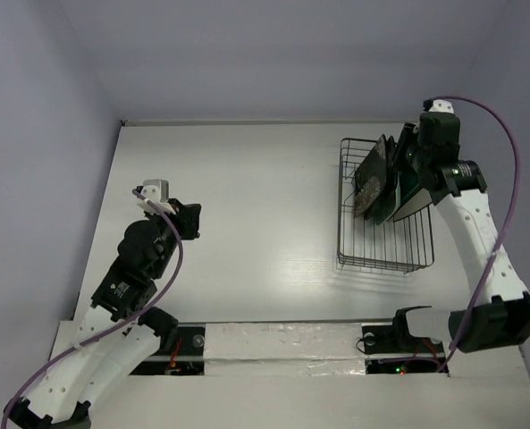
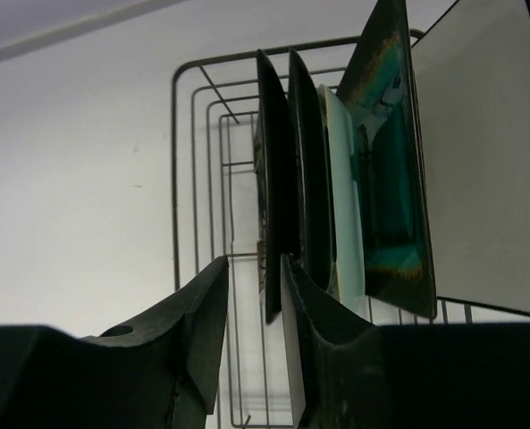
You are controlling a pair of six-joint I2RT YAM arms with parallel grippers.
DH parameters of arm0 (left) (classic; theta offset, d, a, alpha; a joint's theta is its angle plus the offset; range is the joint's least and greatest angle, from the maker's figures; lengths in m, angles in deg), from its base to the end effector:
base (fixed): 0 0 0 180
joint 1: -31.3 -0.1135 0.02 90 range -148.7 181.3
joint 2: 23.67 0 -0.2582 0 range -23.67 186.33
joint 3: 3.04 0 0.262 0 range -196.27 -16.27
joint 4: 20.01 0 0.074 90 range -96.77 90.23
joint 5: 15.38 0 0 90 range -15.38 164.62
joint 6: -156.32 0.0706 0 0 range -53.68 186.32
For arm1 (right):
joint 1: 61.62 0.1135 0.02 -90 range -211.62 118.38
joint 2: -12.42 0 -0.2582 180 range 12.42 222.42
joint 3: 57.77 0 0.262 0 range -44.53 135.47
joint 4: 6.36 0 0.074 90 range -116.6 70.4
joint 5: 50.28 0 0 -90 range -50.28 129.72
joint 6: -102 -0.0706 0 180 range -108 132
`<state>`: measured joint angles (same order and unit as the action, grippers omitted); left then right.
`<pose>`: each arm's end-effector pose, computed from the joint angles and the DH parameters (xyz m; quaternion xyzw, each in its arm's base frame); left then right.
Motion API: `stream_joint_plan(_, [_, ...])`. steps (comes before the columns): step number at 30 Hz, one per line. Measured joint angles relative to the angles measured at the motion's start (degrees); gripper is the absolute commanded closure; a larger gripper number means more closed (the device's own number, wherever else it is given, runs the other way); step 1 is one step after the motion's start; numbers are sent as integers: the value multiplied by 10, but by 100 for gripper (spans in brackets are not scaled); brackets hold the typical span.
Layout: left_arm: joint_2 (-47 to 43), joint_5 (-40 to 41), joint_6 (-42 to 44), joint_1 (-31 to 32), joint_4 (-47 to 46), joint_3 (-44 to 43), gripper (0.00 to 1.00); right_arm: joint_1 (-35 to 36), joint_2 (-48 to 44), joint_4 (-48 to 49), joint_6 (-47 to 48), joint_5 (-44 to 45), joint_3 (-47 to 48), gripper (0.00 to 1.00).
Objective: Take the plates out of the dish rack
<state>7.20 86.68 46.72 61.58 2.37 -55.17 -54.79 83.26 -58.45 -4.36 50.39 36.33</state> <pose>0.1677 -0.0808 0.3382 -0.0072 0.7138 -0.2256 0.6630 0.3010 0.0229 0.3917 0.1183 0.8503 0.0234 0.5124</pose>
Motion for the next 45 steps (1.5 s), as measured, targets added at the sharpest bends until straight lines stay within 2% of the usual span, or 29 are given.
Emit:
stream_joint_plan(4, [0, 0, 0, 0, 3, 0, 82, 0, 64, -7, 5, 15, 21, 64])
stream_joint_plan(7, [0, 0, 0, 0, 4, 0, 80, 0, 106, -15, 11, 18, 32, 65])
stream_joint_plan(26, [-6, 0, 2, 0, 4, 0, 78, 34, 235, -33, 27, 108, 82, 66])
stream_joint_plan(27, [-7, 0, 2, 0, 4, 0, 78, 38, 243, -37, 28, 117, 87, 68])
stream_joint_plan(28, [-7, 0, 2, 0, 3, 0, 77, 42, 249, -42, 30, 129, 93, 78])
stream_joint_plan(30, [-6, 0, 3, 0, 3, 0, 77, 49, 262, -55, 36, 150, 105, 87])
stream_joint_plan(31, [-5, 0, 3, 0, 3, 0, 77, 53, 268, -63, 47, 164, 112, 96])
stream_joint_plan(32, [-4, 0, 3, 0, 3, 0, 77, 55, 272, -70, 59, 174, 116, 99])
stream_joint_plan(45, [-2, 0, 4, 0, 3, 0, 77, 91, 275, -123, 70, 241, 167, 100])
